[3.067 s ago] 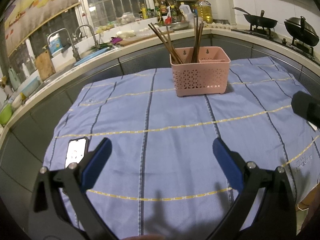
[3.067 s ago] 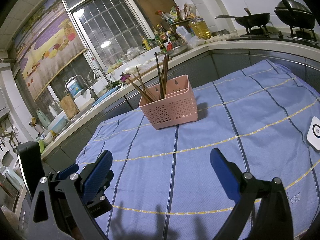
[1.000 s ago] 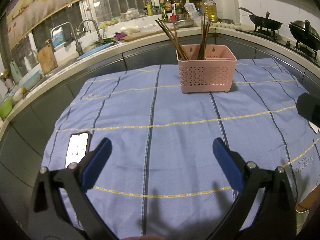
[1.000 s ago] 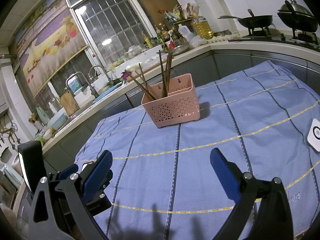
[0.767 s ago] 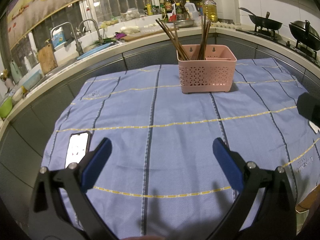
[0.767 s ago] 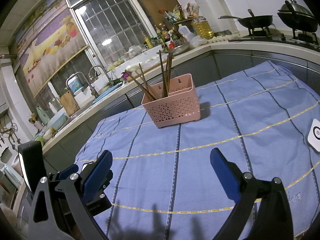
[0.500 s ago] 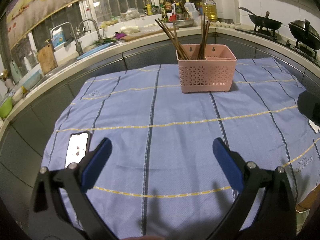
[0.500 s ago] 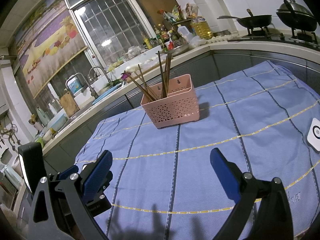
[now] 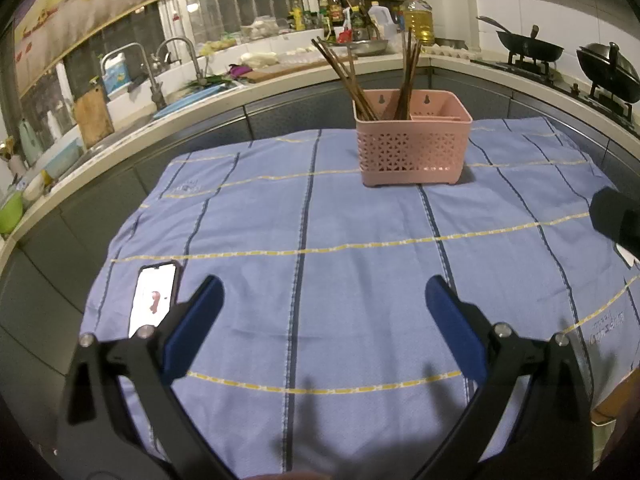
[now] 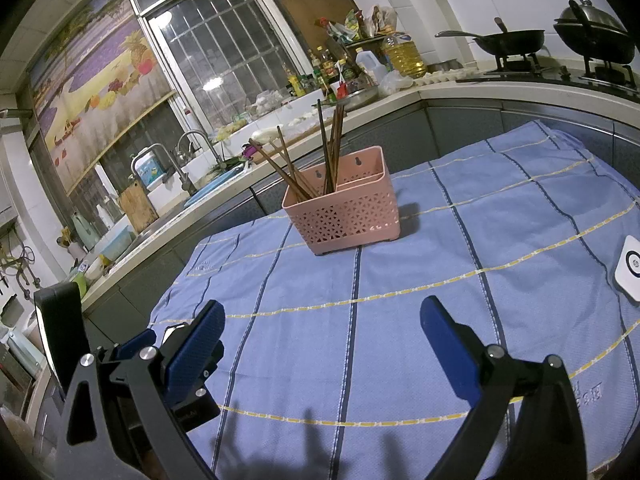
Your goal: Organize utensils
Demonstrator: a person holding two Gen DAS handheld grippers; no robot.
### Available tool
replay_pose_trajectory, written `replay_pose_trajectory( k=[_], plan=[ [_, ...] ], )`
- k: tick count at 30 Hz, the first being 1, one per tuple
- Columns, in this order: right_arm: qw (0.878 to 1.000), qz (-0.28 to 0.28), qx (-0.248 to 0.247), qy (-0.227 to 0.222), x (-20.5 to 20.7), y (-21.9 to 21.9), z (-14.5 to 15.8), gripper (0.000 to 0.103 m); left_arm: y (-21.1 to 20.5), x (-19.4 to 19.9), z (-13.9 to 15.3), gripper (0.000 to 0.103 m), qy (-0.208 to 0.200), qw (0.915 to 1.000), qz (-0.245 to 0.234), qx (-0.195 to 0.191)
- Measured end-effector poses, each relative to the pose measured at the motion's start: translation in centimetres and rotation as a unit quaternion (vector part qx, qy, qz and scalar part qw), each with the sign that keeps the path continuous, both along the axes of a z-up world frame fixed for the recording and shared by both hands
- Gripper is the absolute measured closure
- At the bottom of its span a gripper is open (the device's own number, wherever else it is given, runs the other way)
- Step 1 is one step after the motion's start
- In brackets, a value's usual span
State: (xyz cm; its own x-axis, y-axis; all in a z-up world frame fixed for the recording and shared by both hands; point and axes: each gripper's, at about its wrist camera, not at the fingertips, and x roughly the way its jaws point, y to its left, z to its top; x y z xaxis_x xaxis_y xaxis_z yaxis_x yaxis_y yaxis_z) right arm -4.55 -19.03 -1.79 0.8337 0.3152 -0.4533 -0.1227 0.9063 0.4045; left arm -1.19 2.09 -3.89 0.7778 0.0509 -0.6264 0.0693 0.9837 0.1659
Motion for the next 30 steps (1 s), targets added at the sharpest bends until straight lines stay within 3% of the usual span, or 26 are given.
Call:
replay_pose_trajectory(
  k=[11, 30],
  plan=[
    [1.0, 0.0, 0.001, 0.0, -0.1, 0.0, -0.3, 0.006, 0.2, -0.2, 0.1, 0.006, -0.005, 1.0, 0.001, 0.001],
    [1.0, -0.013, 0.006, -0.011, -0.5, -0.8, 0.4, 0.006, -0.5, -0.1, 3.0, 0.006, -0.037, 0.9993, -0.001, -0.001]
  ],
)
